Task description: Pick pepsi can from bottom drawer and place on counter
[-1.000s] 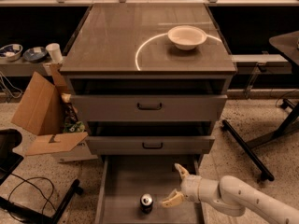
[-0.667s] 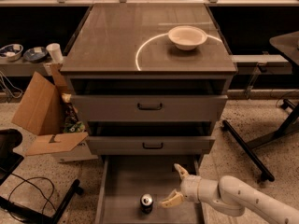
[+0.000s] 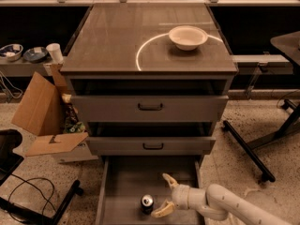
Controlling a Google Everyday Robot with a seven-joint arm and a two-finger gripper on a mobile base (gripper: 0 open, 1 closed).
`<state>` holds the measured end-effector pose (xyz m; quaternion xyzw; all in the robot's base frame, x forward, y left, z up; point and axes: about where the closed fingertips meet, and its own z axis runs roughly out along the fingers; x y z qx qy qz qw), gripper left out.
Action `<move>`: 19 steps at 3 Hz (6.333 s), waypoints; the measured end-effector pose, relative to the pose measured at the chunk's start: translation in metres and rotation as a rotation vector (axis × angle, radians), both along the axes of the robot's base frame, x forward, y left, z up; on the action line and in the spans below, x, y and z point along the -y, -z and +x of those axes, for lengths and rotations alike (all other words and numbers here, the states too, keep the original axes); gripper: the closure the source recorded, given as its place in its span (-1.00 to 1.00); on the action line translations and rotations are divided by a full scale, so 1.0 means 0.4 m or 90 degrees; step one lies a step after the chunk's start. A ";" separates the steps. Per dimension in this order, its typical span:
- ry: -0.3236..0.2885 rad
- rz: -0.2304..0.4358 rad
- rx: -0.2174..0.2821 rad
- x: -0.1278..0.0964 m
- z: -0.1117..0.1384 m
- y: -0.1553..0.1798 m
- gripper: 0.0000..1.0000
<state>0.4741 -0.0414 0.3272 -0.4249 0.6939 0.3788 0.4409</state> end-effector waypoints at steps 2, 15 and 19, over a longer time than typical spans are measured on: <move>-0.118 0.064 0.036 -0.096 0.029 0.257 -1.00; 0.039 -0.068 -0.110 0.367 0.039 -0.667 1.00; 0.139 -0.123 0.063 0.430 0.135 -1.288 1.00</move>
Offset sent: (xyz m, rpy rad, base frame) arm 0.0251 0.0477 -0.1419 0.1325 -0.0872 0.2503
